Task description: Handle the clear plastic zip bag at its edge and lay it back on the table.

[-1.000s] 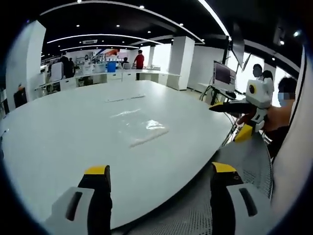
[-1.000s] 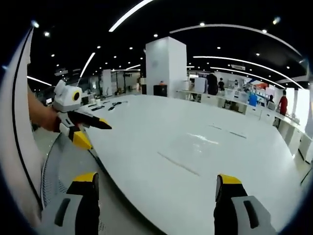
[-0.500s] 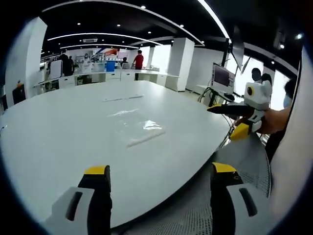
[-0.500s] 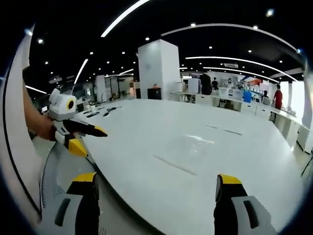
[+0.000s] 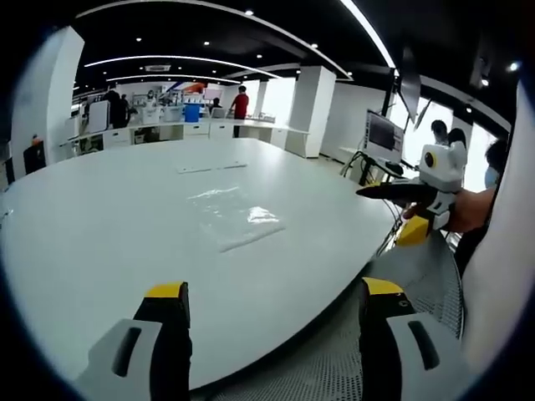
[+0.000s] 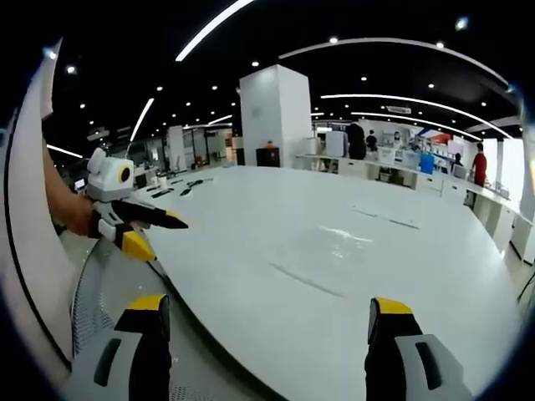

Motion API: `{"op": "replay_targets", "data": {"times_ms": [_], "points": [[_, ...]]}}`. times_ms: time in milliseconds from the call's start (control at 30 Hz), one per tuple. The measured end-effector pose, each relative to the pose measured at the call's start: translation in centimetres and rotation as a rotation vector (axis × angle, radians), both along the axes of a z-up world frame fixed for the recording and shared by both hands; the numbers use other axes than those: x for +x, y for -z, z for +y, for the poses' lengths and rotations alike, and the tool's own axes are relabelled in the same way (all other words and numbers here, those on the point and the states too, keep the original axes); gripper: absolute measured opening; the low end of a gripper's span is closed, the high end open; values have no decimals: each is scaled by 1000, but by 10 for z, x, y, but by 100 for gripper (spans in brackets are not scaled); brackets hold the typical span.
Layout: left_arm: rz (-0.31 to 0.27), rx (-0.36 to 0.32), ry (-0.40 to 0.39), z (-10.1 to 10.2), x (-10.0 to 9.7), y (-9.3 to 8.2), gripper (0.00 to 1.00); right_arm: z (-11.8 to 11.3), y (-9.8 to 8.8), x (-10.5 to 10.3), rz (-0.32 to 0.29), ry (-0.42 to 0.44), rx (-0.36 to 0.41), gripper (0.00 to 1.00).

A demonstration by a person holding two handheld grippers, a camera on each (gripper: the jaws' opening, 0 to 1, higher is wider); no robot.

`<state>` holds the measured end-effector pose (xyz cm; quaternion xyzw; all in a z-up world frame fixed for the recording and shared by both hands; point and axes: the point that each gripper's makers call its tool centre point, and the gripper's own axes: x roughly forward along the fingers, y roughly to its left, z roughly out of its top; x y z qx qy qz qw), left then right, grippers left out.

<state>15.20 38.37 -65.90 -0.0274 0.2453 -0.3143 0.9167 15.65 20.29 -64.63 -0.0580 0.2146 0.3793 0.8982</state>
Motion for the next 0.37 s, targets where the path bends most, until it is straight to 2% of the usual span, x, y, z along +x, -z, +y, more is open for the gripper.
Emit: {"op": "replay_targets", "data": {"times_ms": [367], "points": [[-33,-9,-26,4,4,-6,82,4,6,-3,13,-38,-13,99]]}}
